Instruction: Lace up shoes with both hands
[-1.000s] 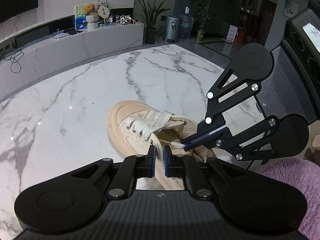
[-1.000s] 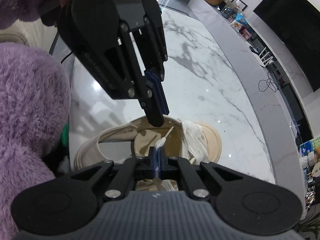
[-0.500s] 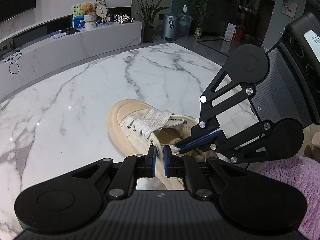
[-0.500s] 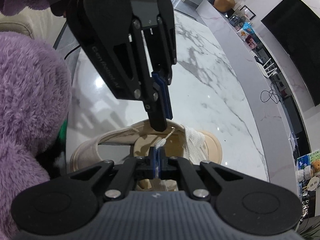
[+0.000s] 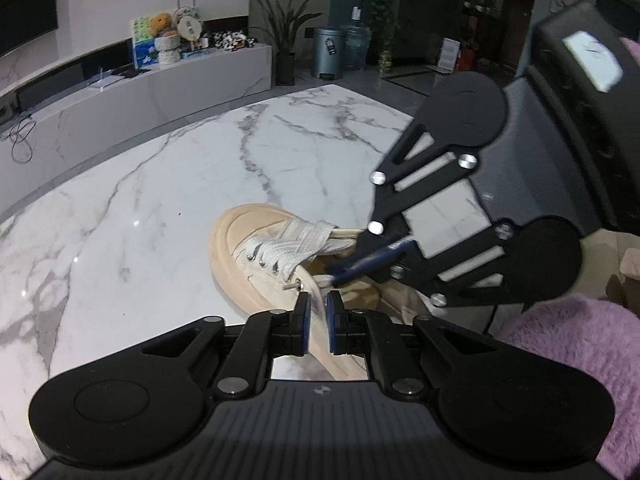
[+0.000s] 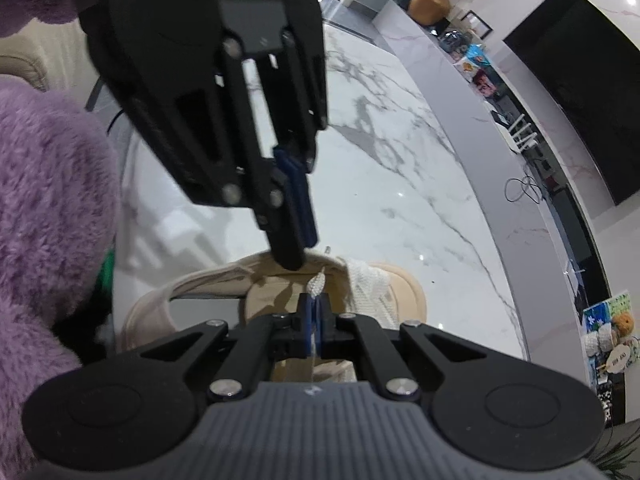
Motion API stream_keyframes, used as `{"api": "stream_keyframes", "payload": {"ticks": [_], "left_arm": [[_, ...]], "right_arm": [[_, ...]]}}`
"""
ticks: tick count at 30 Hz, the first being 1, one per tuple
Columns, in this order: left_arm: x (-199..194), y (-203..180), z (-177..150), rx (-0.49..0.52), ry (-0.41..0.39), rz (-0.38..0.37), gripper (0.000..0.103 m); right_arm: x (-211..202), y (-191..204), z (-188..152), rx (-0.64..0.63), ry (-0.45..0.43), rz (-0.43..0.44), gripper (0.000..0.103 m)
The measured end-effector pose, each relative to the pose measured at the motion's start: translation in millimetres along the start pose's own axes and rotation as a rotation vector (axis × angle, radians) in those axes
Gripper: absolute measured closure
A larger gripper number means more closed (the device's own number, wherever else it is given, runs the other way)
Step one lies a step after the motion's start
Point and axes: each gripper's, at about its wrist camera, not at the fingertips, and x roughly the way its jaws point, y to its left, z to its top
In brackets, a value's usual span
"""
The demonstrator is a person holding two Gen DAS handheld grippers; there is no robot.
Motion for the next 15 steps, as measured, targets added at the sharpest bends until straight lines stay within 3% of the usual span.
{"api": "stream_keyframes", "payload": {"ticks": [8, 12, 15], "left_arm": [[-3.8, -5.2, 0.2, 0.135, 0.026, 0.069, 0.096], [4.6, -9.3, -0.1, 0.226, 0.043, 0.103, 0.087], [12.4, -12.9, 1.5, 0.285, 0.053, 0.118, 0.087]], "right_arm": [[5.3, -3.1, 2.4, 0.06, -0.014, -0.033, 0.1], [6.1, -3.1, 3.3, 0.081, -0.026, -0.039, 0.1], [7.1, -3.7, 3.9, 0.095, -0.031, -0.038, 0.1]]}}
